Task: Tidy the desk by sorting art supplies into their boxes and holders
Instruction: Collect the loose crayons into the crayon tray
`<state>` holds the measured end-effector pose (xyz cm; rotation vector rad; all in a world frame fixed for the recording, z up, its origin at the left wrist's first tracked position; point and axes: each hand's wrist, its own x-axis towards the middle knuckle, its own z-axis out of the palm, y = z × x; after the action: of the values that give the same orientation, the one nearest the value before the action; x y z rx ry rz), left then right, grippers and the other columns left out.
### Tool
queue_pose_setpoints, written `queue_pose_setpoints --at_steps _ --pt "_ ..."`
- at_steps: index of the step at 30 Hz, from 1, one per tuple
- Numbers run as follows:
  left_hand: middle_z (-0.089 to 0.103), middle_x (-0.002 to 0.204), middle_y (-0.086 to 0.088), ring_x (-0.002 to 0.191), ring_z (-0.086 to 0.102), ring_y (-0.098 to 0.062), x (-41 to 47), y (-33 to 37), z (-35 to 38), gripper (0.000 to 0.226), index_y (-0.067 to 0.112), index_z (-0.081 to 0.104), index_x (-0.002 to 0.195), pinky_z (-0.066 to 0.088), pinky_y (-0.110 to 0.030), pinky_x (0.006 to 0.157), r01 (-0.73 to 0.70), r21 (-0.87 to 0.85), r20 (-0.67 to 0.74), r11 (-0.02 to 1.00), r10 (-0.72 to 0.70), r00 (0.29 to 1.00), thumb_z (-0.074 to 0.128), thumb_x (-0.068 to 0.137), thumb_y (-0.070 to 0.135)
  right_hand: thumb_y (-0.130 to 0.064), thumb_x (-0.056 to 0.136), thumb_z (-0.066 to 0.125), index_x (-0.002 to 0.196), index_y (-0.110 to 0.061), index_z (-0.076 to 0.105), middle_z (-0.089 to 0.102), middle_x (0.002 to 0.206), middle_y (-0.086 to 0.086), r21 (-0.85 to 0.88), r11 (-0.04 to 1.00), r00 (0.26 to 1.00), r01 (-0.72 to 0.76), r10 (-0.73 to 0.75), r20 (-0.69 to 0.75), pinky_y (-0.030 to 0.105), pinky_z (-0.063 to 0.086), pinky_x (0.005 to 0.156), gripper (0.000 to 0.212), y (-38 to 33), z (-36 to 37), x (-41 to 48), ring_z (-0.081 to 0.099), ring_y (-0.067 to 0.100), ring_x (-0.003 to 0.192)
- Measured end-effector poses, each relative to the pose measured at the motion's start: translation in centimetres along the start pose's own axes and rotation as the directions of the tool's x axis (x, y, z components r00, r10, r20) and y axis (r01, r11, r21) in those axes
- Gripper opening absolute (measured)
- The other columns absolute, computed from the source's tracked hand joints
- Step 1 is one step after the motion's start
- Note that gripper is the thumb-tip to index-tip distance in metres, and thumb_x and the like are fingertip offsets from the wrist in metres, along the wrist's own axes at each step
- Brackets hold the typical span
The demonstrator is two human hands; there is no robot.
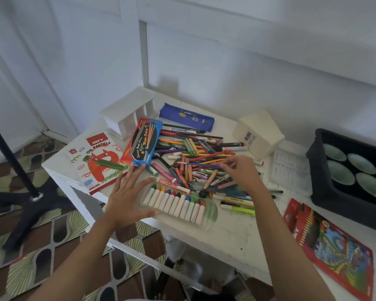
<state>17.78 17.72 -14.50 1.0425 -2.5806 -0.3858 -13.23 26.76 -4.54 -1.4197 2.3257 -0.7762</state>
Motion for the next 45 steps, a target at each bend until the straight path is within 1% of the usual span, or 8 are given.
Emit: queue_pose_setpoints --at_steps 3,6,11,16,20,32,40,45 --pt "0.004 0.159 0.003 0.146 -0.014 -0.018 0.1 0.0 0.1 0.094 0.04 0.036 0.14 -0.015 -0.036 0.116 0.007 0.004 0.001 1.0 -0.007 1.0 0.037 0.063 0.093 -0.019 0.09 0.062 0.099 -0.01 0.072 0.065 0.089 -0.002 0.0 0.999 0.994 -0.039 0.039 -0.098 0.022 0.037 0.075 0.017 0.3 -0.7 2.6 0.053 0.009 0.079" --pt "0.005 0.159 0.002 0.145 -0.014 -0.018 0.1 0.0 0.2 0.094 0.04 0.034 0.14 -0.018 -0.033 0.114 0.009 0.008 0.009 1.0 -0.009 1.0 0.038 0.063 0.093 -0.01 0.09 0.058 0.101 -0.003 0.071 0.066 0.094 0.005 -0.012 0.996 0.99 -0.087 0.085 -0.109 0.023 0.037 0.079 0.018 0.7 -0.7 5.5 0.056 0.015 0.087" --pt "0.002 0.16 0.005 0.146 -0.013 -0.019 0.0 0.1 0.2 0.095 0.04 0.033 0.142 -0.012 -0.04 0.116 0.019 0.044 0.023 0.999 -0.02 1.0 0.036 0.063 0.092 -0.003 0.086 0.054 0.106 -0.006 0.068 0.066 0.111 0.015 -0.109 0.983 0.988 -0.149 0.144 -0.051 0.036 0.036 0.103 0.025 2.5 0.4 10.6 0.056 0.029 0.11" --pt "0.002 0.16 0.004 0.146 -0.013 -0.021 0.1 0.2 0.1 0.095 0.04 0.031 0.143 -0.01 -0.043 0.116 0.025 0.053 0.038 0.998 -0.027 0.999 0.042 0.063 0.09 0.007 0.087 0.044 0.119 -0.008 0.061 0.06 0.118 0.018 -0.16 0.975 0.987 -0.154 0.159 0.017 0.031 0.043 0.083 0.039 2.5 1.8 13.6 0.055 0.032 0.108" --pt "-0.002 0.16 0.007 0.145 -0.015 -0.02 0.0 0.2 0.1 0.094 0.041 0.03 0.143 -0.008 -0.045 0.116 0.036 0.055 0.047 0.998 -0.039 0.998 0.044 0.063 0.089 0.001 0.089 0.052 0.108 -0.008 0.069 0.064 0.114 0.017 -0.194 0.968 0.987 -0.157 0.16 -0.002 0.025 0.038 0.071 0.027 2.7 2.8 14.7 0.059 0.03 0.101" --pt "0.003 0.16 0.003 0.146 -0.01 -0.023 0.1 0.3 0.1 0.095 0.038 0.033 0.143 -0.004 -0.048 0.116 0.021 0.045 0.048 0.999 -0.024 0.999 0.034 0.065 0.092 -0.006 0.088 0.057 0.099 -0.002 0.071 0.069 0.097 0.018 -0.274 0.958 0.996 -0.079 0.087 0.018 0.034 0.048 0.076 0.019 3.0 2.6 15.4 0.062 0.033 0.09" --pt "0.006 0.159 0.003 0.146 -0.011 -0.021 0.0 0.2 0.0 0.095 0.04 0.03 0.143 -0.007 -0.045 0.116 0.022 0.043 0.05 0.999 -0.024 0.998 0.036 0.065 0.092 -0.018 0.09 0.059 0.105 -0.015 0.07 0.069 0.096 0.009 -0.397 0.916 0.98 0.061 -0.13 -0.149 0.035 0.046 0.074 0.019 4.0 0.8 13.8 0.06 0.029 0.09" --pt "0.007 0.159 0.003 0.146 -0.012 -0.019 0.0 0.2 -0.1 0.093 0.04 0.03 0.142 -0.012 -0.04 0.116 0.017 0.033 0.032 0.999 -0.018 0.999 0.036 0.066 0.092 -0.006 0.089 0.058 0.109 -0.008 0.065 0.066 0.1 0.012 -0.254 0.96 0.967 0.121 -0.172 -0.19 0.039 0.046 0.081 0.021 4.9 0.4 12.4 0.057 0.029 0.093"
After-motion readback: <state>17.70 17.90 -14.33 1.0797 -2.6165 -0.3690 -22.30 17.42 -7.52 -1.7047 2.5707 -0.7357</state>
